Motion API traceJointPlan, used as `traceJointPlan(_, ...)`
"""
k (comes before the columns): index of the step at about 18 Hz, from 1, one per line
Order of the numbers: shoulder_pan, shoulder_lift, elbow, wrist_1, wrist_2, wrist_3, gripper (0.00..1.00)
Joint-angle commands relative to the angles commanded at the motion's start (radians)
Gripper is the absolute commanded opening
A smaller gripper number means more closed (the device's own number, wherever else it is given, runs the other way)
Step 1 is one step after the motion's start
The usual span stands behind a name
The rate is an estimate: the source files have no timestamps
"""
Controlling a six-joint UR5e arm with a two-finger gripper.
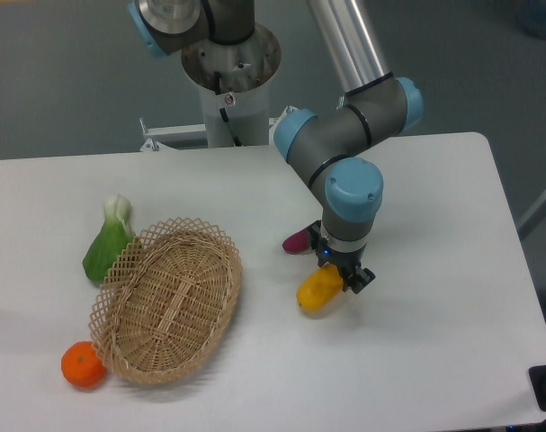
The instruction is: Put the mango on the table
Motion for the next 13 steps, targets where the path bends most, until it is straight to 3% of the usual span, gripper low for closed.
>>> traceJointPlan(4,0.008,0.015,0.038,-0.003,-0.012,-0.002,1.0)
traceJointPlan(7,0.027,0.017,0.13,-0.024,-0.009,-0.037,1.0)
traceJointPlan(10,0.057,0.002,0.213,-0.09,-0.012,-0.04,1.0)
traceJointPlan(13,0.095,-0.035,0.323,-0.207,-0.012,-0.032,1.0)
